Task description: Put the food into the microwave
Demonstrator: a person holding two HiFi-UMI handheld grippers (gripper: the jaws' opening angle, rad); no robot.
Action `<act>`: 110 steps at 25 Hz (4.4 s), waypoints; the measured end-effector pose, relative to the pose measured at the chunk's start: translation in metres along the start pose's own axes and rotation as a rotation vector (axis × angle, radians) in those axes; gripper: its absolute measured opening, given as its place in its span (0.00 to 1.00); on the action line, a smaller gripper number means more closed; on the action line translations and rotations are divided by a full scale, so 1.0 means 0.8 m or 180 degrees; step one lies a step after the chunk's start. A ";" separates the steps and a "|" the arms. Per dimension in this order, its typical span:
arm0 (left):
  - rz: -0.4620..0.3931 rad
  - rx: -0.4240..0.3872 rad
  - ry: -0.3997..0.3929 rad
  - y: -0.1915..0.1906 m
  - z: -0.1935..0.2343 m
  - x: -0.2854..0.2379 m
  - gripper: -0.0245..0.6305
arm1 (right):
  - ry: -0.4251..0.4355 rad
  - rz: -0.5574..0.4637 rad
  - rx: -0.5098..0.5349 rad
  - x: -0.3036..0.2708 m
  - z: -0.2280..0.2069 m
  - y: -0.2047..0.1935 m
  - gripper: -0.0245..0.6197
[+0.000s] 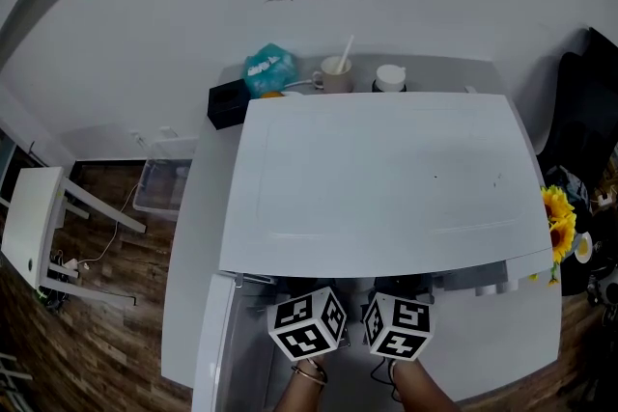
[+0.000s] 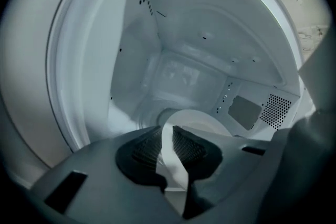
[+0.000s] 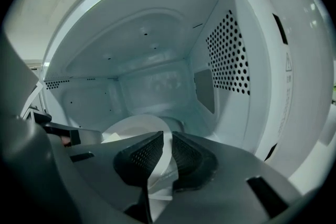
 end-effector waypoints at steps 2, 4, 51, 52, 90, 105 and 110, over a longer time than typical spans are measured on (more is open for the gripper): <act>0.0012 -0.0017 -0.0008 0.000 -0.001 -0.003 0.14 | -0.0035 0.0016 0.0022 -0.002 0.000 0.000 0.13; 0.0016 -0.0038 -0.0005 -0.001 -0.001 -0.004 0.14 | -0.0055 0.0055 0.0042 -0.004 0.000 -0.001 0.13; 0.0110 -0.0460 -0.0247 -0.036 -0.008 0.251 0.04 | 0.0754 0.0601 0.0297 0.215 0.050 -0.001 0.06; 0.0079 -0.0458 -0.0260 -0.034 -0.009 0.255 0.04 | 0.0810 0.0608 0.0265 0.218 0.053 0.000 0.06; 0.0087 -0.0447 -0.0291 -0.020 -0.024 0.299 0.04 | 0.1078 0.0453 0.0364 0.262 0.078 0.030 0.06; 0.0164 -0.0384 -0.0305 -0.030 -0.022 0.300 0.04 | 0.1012 0.0529 0.0423 0.269 0.076 0.020 0.06; 0.0190 -0.0373 -0.0309 -0.033 -0.022 0.299 0.04 | 0.0993 0.0524 0.0453 0.270 0.075 0.021 0.06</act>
Point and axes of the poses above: the fingertips, and each gripper's own axes: x backward along the fingers, z to its left, y out of its top, the point moved 6 cm from there along x, backward along the fingers, and after that the axes turned 13 degrees about y, right-handed, at the moved point
